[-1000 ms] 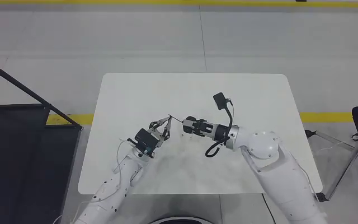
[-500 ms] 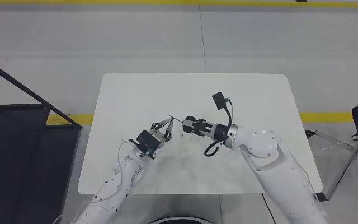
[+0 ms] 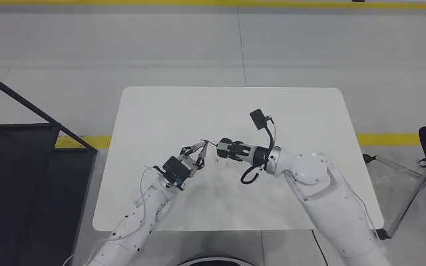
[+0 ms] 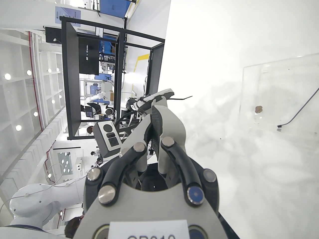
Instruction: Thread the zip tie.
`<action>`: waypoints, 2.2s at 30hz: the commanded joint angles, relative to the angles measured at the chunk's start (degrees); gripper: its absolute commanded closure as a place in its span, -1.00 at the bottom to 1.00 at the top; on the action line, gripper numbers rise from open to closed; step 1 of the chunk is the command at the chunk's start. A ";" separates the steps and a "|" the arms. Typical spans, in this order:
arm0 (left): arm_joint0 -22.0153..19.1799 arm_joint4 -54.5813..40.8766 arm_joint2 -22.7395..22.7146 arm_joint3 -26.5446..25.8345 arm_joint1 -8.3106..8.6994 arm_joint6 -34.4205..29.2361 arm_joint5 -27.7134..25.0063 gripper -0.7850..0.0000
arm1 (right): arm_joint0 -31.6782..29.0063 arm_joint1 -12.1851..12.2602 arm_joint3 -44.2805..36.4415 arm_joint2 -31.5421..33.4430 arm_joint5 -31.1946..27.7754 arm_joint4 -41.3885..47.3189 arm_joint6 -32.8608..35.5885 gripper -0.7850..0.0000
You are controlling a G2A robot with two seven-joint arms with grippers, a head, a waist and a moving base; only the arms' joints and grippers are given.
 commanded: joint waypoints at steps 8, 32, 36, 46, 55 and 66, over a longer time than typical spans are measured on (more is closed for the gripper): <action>0.36 -1.94 -0.58 -0.54 -0.18 -0.21 0.68 1.00 | 0.90 -0.16 0.45 -0.77 1.91 -1.41 0.37 1.00; 0.04 3.12 0.07 0.28 0.02 0.50 -1.14 1.00 | 0.19 -0.36 0.44 0.18 0.10 -0.29 -0.39 1.00; 0.01 3.72 0.13 0.35 0.04 0.52 -0.98 1.00 | -0.08 -0.35 0.30 0.42 -0.04 -0.20 -0.38 1.00; 0.20 -1.24 -0.77 -0.20 -0.10 0.38 -2.95 1.00 | -1.02 -0.25 -0.16 1.65 -2.17 0.86 -0.49 -0.88; 0.42 -7.69 -1.51 -1.89 -0.18 -1.71 -8.34 1.00 | -4.83 0.55 -2.44 5.67 -8.09 2.50 0.44 -1.00; 1.10 -12.99 -1.33 -3.81 -0.37 -4.09 -12.00 1.00 | -5.27 0.54 -2.69 5.43 -8.71 2.14 0.05 -1.00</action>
